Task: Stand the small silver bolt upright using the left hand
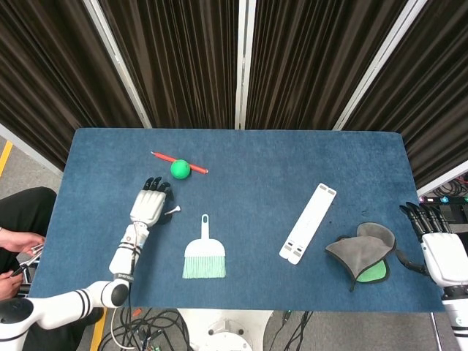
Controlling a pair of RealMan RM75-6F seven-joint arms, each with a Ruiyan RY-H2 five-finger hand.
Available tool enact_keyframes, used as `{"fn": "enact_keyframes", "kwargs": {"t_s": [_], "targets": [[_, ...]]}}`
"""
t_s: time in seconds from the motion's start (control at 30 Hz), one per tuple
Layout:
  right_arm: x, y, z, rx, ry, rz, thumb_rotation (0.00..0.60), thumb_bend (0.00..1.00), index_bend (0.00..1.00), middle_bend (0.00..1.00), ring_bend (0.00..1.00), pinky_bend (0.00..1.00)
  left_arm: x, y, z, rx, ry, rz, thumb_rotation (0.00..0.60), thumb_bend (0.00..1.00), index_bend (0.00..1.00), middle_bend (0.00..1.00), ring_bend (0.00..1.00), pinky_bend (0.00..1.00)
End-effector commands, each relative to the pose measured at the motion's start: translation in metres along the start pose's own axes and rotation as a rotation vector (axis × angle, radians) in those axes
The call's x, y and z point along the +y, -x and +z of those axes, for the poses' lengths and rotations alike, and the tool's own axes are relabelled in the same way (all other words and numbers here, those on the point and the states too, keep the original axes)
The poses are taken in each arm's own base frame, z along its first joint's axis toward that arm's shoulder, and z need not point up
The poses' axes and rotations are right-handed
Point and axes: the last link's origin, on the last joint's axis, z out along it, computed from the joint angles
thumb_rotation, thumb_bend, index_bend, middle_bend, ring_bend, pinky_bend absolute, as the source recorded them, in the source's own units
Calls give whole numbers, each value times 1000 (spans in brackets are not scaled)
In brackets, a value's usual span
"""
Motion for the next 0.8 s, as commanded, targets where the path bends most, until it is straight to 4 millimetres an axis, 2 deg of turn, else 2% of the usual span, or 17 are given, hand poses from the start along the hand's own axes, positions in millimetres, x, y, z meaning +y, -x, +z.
{"fn": "enact_keyframes", "kwargs": {"t_s": [0.03, 0.23, 0.5, 0.8], "targets": [[0, 0, 0, 0, 1, 0, 600, 161, 85, 71, 0, 0, -6, -2, 3, 12, -18, 16, 600, 259, 403, 171, 32, 0], [0, 0, 1, -3, 3, -1, 600, 161, 84, 71, 0, 0, -15, -2, 8, 8, -49, 18, 600, 260, 409, 171, 32, 0], [0, 1, 1, -4, 3, 0, 600, 161, 85, 71, 0, 0, -10, -6, 2, -26, -51, -106, 600, 262, 407, 171, 32, 0], [2, 1, 0, -3, 5, 2, 600, 162, 85, 71, 0, 0, -8, -4, 9, -48, -130, -146, 600, 304, 448, 171, 32, 0]]}}
